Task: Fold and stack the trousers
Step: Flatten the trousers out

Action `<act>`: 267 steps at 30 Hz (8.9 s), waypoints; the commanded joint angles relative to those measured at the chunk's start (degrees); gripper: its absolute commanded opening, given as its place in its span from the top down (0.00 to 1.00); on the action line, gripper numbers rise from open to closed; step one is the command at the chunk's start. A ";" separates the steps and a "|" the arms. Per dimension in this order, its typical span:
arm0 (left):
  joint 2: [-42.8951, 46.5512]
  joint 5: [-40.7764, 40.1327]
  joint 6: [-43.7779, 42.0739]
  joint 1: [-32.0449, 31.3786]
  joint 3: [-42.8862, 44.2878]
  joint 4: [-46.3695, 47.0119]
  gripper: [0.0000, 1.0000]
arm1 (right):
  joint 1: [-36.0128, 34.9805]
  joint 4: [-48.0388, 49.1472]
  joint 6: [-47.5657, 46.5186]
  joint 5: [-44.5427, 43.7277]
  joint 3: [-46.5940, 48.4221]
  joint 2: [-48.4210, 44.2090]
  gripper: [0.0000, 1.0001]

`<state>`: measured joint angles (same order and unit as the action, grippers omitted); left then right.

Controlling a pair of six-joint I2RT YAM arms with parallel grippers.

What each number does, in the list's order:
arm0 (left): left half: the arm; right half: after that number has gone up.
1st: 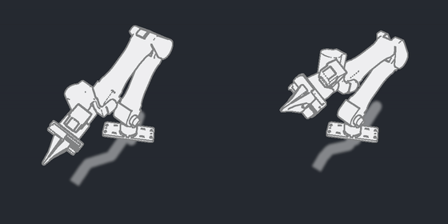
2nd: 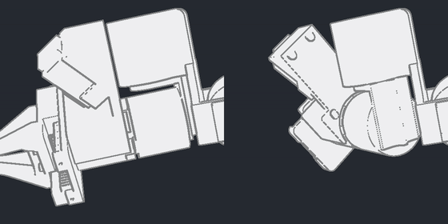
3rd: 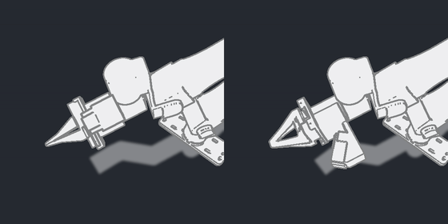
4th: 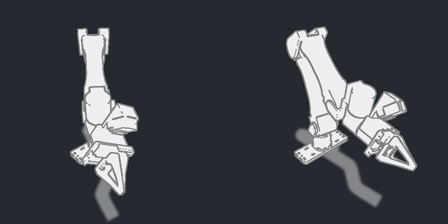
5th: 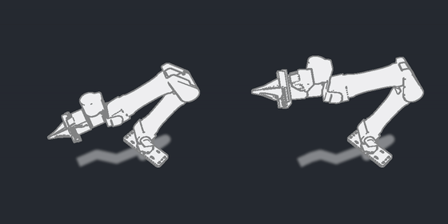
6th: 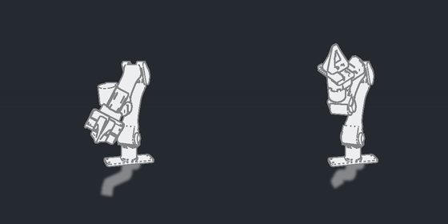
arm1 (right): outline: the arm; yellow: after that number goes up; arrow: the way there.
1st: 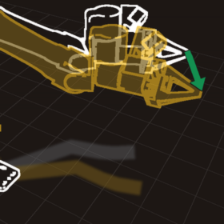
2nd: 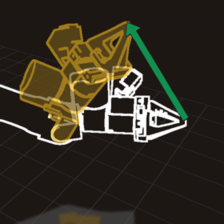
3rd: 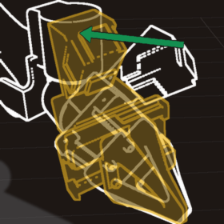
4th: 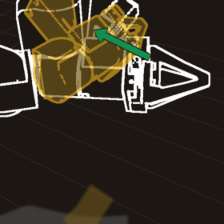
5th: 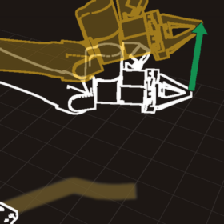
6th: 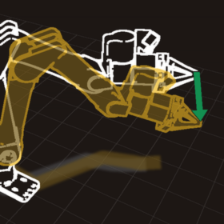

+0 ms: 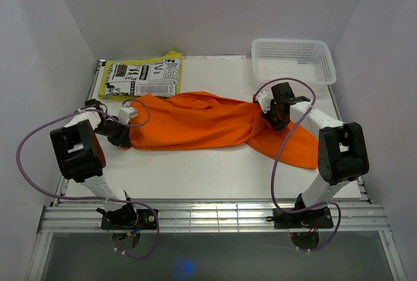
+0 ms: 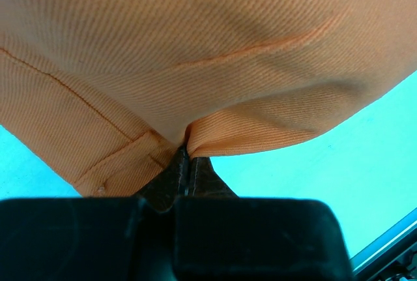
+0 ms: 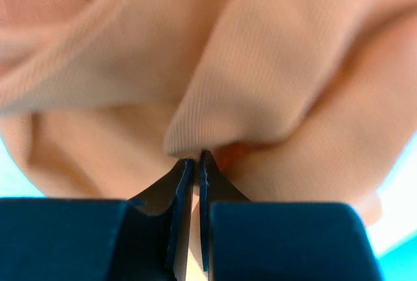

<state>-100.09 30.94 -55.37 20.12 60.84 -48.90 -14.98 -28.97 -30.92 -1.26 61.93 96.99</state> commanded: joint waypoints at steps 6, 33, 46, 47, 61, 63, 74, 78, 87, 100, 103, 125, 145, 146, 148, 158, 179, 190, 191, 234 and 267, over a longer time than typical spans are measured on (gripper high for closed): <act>1.56 6.58 6.50 2.99 12.62 -1.54 1.00 | 9.87 -5.65 -10.64 0.46 11.97 -12.52 0.92; 13.86 1.15 -24.95 23.04 3.34 -10.78 1.00 | 59.63 -46.17 -90.18 20.33 -6.27 -38.88 0.92; 14.23 8.69 -23.12 21.90 7.44 -14.55 0.26 | 58.67 -46.16 -71.53 28.49 12.03 -20.33 0.06; 13.62 9.66 -22.24 21.28 8.15 -14.81 0.26 | 57.01 -46.17 -67.21 28.85 15.29 -17.48 0.03; 19.14 9.75 -7.65 -3.83 -0.27 -7.88 0.34 | 35.38 -20.44 -27.90 24.91 14.89 -3.04 0.32; 20.11 10.02 -5.80 -6.66 -3.09 -6.65 0.34 | 32.74 -17.62 -24.46 24.11 14.71 -0.59 0.37; 25.04 3.43 11.42 -42.42 -6.27 10.32 0.32 | 21.14 -14.70 -15.75 25.26 17.17 4.70 0.41; 19.17 -0.35 15.29 -53.68 -3.01 13.56 0.30 | 21.40 -18.74 -19.00 20.34 17.43 4.53 0.40; 12.46 2.63 23.37 -55.28 1.83 16.64 0.28 | 39.49 -31.40 -38.92 10.84 19.98 3.19 0.17; 16.77 -1.31 26.99 -54.31 0.16 16.65 0.28 | 45.22 -26.84 -41.77 9.79 14.72 10.23 0.22; 17.65 -1.93 26.99 -53.70 -0.11 16.12 0.28 | 45.22 -27.71 -42.47 9.69 13.14 10.15 0.34; 20.64 10.62 38.49 -35.77 1.30 18.49 0.31 | 16.43 -43.73 -38.10 33.49 11.46 -21.13 0.92; 27.06 14.85 32.54 -31.63 -3.62 14.19 0.27 | 3.31 -23.04 -8.85 41.69 8.55 -22.91 0.07; 26.71 14.94 31.83 -32.42 -3.53 13.84 0.27 | 6.60 -26.37 -10.90 40.47 8.90 -20.98 0.07; 25.22 12.59 30.68 -37.24 -3.10 13.83 0.26 | 14.93 -26.75 -14.85 35.31 8.39 -19.22 0.07; 5.72 -0.96 40.77 -55.01 8.13 25.61 0.21 | 27.73 -16.12 -21.11 20.33 4.87 -2.96 0.07; -15.31 6.06 46.33 -64.15 17.91 28.17 0.48 | 25.18 -7.59 -21.03 16.28 -2.70 3.47 0.53; 4.10 13.10 30.61 -63.01 5.44 13.85 1.00 | 25.18 -13.56 -21.11 16.90 6.09 -3.99 0.92; 7.08 12.83 28.76 -62.49 4.30 10.79 1.00 | 25.18 -14.18 -21.11 16.64 7.05 -4.70 0.92; -14.79 18.98 67.75 -57.05 35.50 30.44 0.13 | 26.33 -42.04 -19.35 33.33 28.27 -11.62 0.30; 27.67 1.23 50.63 -17.22 -8.46 18.84 0.09 | -23.86 -7.51 0.77 14.27 -6.73 -1.72 0.49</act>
<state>-74.22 32.53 -3.49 2.83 52.47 -31.22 -38.39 -39.11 -30.63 14.79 56.66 94.19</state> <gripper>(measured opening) 0.908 0.518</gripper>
